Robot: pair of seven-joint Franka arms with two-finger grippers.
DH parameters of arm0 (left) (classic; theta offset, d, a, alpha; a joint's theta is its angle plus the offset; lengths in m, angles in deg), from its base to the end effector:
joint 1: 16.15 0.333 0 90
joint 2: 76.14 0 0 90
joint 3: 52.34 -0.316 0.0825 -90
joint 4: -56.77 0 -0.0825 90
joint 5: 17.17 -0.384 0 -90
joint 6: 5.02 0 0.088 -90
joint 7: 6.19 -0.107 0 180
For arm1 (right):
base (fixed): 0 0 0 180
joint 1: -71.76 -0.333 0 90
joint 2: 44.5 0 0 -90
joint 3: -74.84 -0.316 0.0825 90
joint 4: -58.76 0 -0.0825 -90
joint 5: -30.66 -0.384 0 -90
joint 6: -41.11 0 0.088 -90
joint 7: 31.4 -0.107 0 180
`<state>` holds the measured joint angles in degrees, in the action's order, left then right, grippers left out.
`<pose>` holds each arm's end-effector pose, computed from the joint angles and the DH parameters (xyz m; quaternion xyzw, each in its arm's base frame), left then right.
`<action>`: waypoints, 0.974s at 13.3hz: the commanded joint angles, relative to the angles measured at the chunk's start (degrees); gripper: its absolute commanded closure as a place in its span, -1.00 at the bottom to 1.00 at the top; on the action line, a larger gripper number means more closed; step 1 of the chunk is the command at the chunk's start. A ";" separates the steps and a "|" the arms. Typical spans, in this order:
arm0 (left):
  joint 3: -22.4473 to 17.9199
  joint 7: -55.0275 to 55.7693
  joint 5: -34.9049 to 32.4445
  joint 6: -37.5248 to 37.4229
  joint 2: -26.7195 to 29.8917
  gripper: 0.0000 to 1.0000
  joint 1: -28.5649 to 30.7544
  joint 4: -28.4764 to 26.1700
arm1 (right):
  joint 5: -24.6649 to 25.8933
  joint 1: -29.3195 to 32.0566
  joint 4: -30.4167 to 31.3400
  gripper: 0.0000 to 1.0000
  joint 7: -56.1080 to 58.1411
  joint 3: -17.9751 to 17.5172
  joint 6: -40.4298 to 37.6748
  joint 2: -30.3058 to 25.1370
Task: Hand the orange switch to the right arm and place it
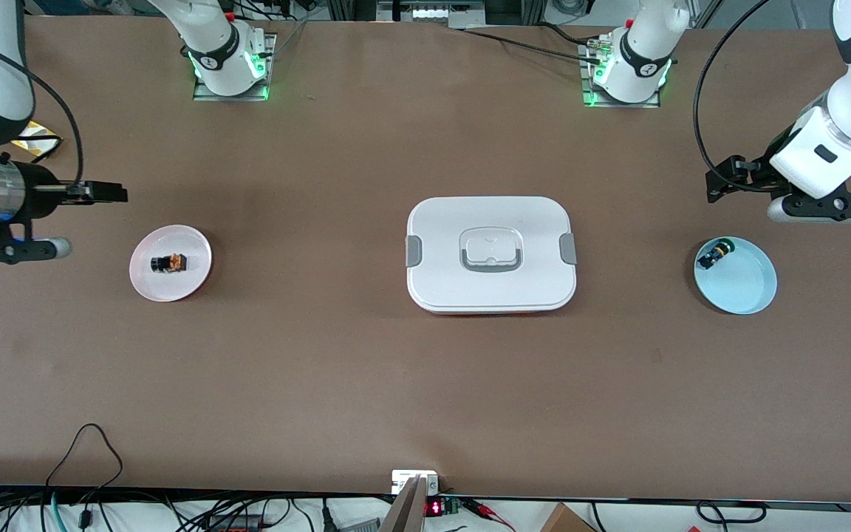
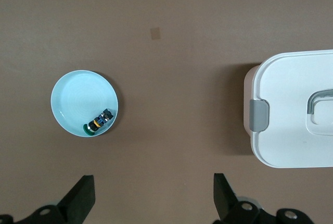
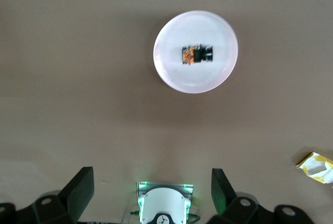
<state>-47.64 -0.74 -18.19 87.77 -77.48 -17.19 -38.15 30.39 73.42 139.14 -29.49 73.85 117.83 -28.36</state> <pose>0.5593 -0.0539 0.5750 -0.9995 0.0032 0.0293 0.0108 0.6045 -0.0078 0.5215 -0.9850 -0.0109 0.1718 0.0086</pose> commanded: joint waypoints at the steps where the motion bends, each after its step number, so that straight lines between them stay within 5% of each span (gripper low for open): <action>1: -0.22 0.08 0.75 0.01 0.55 -1.00 -0.55 0.00 | 1.58 -0.51 -1.90 -1.00 0.38 1.86 3.43 0.29; 4: 0.13 0.35 0.67 -0.16 0.55 -1.00 -0.81 0.44 | 1.93 -0.69 -1.99 -1.00 -0.32 1.95 7.13 -2.07; 9: 0.22 0.35 0.58 -0.16 0.46 -1.00 -0.81 0.53 | 2.02 -2.34 7.94 -1.00 -0.77 2.21 16.19 -7.27; 13: 0.22 0.35 0.58 -0.16 0.46 -1.00 -0.81 0.53 | 2.11 -8.78 9.44 -1.00 -4.55 8.19 15.66 -8.59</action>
<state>-47.40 -0.74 -18.19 87.78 -77.43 -17.87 -37.96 31.72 67.23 145.96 -32.98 79.56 132.68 -34.63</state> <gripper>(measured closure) 0.000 0.000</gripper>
